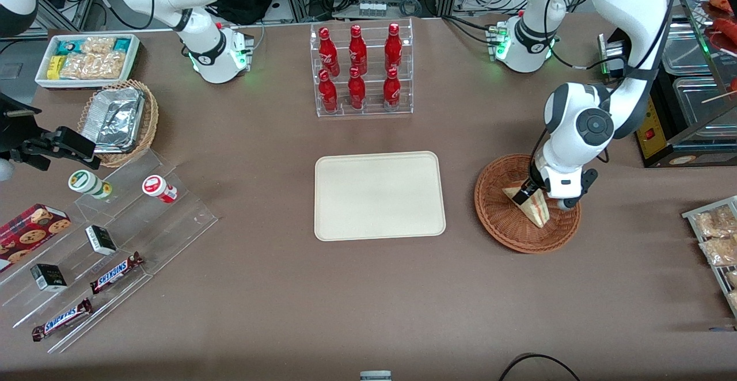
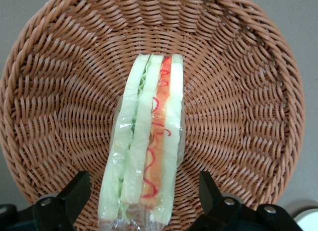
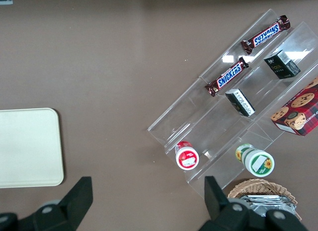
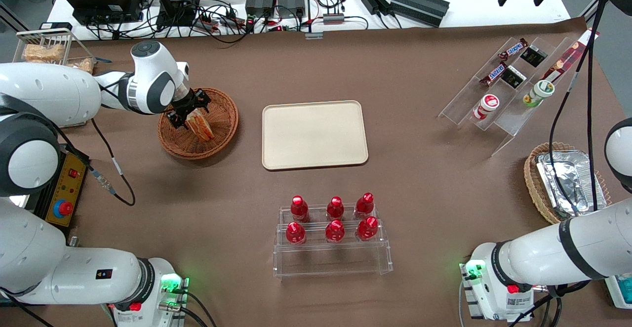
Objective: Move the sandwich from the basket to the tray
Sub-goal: 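Lower the open left gripper around the sandwich and close it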
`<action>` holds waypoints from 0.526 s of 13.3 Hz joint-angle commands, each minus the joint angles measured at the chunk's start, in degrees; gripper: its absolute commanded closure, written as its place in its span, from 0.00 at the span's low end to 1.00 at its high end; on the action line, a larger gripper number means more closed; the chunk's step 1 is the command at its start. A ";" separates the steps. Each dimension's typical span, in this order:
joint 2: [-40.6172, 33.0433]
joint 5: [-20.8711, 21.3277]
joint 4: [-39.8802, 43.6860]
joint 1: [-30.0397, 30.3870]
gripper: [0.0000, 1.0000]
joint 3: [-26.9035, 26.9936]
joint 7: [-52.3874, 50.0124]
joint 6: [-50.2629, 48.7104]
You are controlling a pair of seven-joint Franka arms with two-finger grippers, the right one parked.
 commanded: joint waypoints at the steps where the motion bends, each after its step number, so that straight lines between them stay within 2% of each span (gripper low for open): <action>1: -0.15 0.94 -0.17 -0.18 0.78 0.06 -1.76 0.66; 2: -0.32 0.94 -0.17 -0.18 0.86 0.06 -1.67 0.57; 4: -1.11 0.94 -0.17 -0.18 0.89 0.06 -1.24 0.13; 7: -4.44 1.03 2.36 -0.18 0.90 0.06 3.84 -7.92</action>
